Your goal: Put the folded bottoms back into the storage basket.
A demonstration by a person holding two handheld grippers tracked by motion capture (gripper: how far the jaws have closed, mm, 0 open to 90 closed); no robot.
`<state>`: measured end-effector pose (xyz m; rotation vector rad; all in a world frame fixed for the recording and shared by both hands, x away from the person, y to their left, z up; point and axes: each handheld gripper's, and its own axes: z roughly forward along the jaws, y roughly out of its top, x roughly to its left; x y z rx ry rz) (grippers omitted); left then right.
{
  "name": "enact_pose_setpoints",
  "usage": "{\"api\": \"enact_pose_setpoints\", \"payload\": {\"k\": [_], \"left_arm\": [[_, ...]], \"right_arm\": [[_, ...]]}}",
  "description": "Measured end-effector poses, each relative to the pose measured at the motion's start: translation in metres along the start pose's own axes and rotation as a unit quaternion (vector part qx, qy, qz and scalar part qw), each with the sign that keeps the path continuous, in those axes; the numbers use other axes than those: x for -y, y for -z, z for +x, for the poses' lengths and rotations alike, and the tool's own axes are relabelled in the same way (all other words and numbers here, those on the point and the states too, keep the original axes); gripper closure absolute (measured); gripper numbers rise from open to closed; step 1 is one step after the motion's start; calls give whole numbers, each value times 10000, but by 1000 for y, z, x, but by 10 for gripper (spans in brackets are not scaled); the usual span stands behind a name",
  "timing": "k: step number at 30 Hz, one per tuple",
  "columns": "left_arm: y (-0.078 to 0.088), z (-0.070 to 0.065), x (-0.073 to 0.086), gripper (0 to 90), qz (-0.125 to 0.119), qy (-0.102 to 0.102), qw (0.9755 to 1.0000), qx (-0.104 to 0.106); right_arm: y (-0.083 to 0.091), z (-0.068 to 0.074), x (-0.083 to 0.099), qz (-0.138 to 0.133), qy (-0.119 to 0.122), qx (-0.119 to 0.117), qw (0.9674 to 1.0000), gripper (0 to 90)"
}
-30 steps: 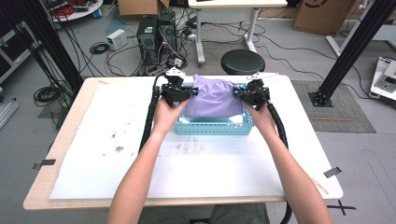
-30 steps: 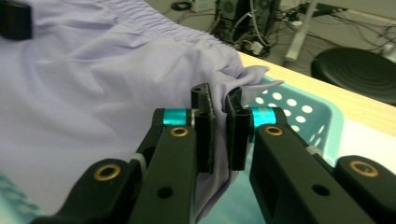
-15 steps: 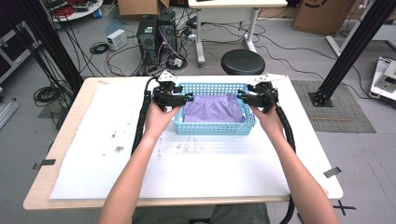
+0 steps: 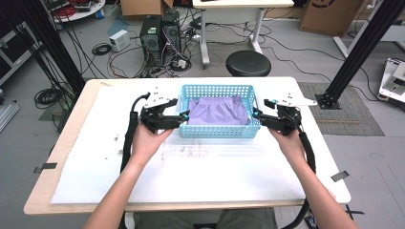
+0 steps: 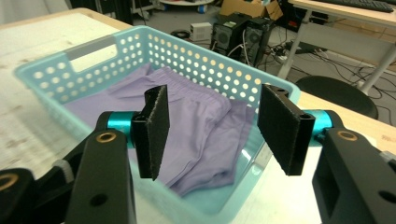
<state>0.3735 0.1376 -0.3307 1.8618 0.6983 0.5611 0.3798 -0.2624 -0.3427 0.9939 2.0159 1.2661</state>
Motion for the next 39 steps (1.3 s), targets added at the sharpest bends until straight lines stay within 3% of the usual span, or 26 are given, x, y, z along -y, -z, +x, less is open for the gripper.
{"api": "enact_pose_setpoints", "payload": {"k": [8, 10, 17, 23, 32, 39], "left_arm": [[26, -25, 26, 350, -237, -91, 9996, -144], [29, -34, 39, 347, -265, -76, 9995, -152], [34, -45, 60, 331, -286, -41, 9995, -116], [37, -47, 75, 307, -252, 9, 9996, -122], [37, -43, 97, 271, -209, 177, 9995, -186], [38, -45, 101, 271, -215, 202, 9994, -192]], "right_arm": [[25, 14, 23, -120, 59, -98, 9999, 415], [31, 19, 34, -122, 19, -150, 9998, 408], [38, 23, 52, -109, -40, -150, 9998, 385], [41, 23, 66, -77, -161, -158, 9997, 360], [45, 30, 81, 9, -50, -142, 9999, 348], [40, 32, 88, 60, 3, -128, 9999, 344]]}}
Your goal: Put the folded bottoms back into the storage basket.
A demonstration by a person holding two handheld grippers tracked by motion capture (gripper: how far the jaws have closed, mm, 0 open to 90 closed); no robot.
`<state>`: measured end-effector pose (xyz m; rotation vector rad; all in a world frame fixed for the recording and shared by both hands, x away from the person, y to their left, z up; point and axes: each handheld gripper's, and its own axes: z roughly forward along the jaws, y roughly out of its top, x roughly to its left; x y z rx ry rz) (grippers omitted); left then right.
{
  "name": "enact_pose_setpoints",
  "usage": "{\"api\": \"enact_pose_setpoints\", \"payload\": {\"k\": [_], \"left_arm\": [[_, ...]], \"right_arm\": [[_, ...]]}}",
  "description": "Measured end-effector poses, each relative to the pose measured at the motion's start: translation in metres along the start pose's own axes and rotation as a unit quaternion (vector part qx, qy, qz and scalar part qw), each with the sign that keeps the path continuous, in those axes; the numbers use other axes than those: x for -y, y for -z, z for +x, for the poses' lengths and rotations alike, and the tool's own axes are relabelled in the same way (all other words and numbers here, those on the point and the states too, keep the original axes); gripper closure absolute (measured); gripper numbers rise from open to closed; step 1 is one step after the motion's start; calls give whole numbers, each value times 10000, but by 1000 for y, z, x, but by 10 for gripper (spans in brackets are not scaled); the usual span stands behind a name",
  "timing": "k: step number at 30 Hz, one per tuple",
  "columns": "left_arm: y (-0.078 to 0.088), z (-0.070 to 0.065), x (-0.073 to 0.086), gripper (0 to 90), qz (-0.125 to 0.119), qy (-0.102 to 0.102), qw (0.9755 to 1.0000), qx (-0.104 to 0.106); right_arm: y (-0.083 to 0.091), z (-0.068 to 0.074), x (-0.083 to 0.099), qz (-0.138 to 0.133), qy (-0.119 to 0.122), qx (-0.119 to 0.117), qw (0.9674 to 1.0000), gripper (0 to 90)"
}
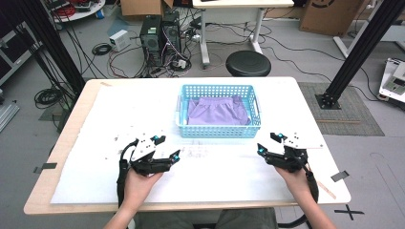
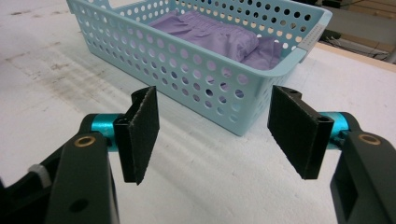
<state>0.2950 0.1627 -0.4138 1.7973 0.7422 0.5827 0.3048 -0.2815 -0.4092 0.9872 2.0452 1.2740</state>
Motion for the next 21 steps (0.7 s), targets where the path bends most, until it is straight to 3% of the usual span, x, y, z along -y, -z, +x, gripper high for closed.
{"api": "enact_pose_setpoints", "payload": {"k": [13, 21], "left_arm": [[-3, -2, 3, 275, 114, 42, 9998, -130], [-3, -1, 5, 275, 152, 42, 9998, -90]], "right_arm": [[-3, 1, 3, 37, 41, -12, 10000, 344], [-4, 2, 4, 62, 47, -5, 10000, 342]]}}
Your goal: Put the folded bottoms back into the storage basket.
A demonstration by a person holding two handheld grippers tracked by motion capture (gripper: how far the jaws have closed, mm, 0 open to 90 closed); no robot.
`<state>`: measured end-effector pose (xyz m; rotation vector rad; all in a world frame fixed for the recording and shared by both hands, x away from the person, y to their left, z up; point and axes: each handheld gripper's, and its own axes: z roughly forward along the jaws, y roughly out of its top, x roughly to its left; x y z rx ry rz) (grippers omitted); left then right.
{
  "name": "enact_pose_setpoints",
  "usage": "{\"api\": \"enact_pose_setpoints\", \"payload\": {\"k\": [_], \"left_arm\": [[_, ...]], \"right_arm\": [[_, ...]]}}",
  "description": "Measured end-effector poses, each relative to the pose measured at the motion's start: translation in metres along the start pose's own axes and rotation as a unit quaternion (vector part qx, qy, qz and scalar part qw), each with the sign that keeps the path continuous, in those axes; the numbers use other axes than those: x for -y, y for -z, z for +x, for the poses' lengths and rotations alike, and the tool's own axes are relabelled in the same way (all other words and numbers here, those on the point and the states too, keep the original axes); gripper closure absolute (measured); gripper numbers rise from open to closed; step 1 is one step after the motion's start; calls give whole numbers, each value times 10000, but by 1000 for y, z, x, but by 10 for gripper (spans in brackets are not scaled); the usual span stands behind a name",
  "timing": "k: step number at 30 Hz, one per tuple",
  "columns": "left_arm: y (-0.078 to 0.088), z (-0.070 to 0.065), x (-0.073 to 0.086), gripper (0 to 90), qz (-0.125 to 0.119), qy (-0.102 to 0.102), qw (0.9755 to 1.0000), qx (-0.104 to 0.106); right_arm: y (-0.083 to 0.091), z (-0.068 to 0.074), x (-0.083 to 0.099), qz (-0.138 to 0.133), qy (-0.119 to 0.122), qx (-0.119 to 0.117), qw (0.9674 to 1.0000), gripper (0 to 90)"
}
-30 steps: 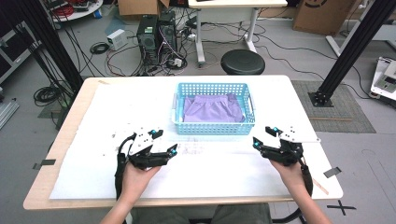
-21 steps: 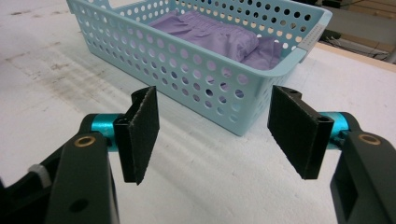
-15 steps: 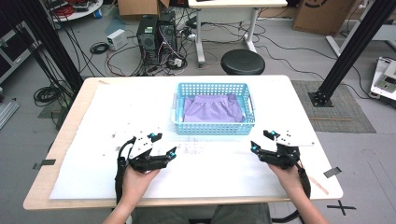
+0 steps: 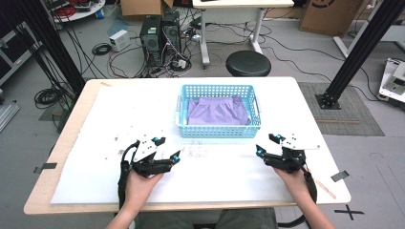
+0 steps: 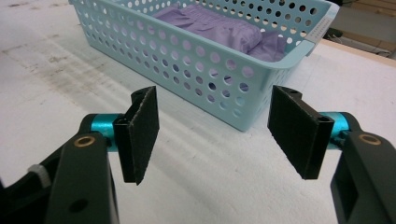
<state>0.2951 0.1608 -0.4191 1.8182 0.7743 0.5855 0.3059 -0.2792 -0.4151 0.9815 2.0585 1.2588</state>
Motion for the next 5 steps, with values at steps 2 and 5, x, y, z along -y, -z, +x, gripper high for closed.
{"api": "enact_pose_setpoints", "payload": {"k": [2, 5], "left_arm": [[-1, 0, 0, 275, -2, 33, 10000, -7], [-1, 0, 0, 275, 24, 18, 10000, 2]], "right_arm": [[0, 0, 0, 33, -6, -12, 10000, 336], [-2, 0, 1, 64, -35, -10, 10000, 327]]}}
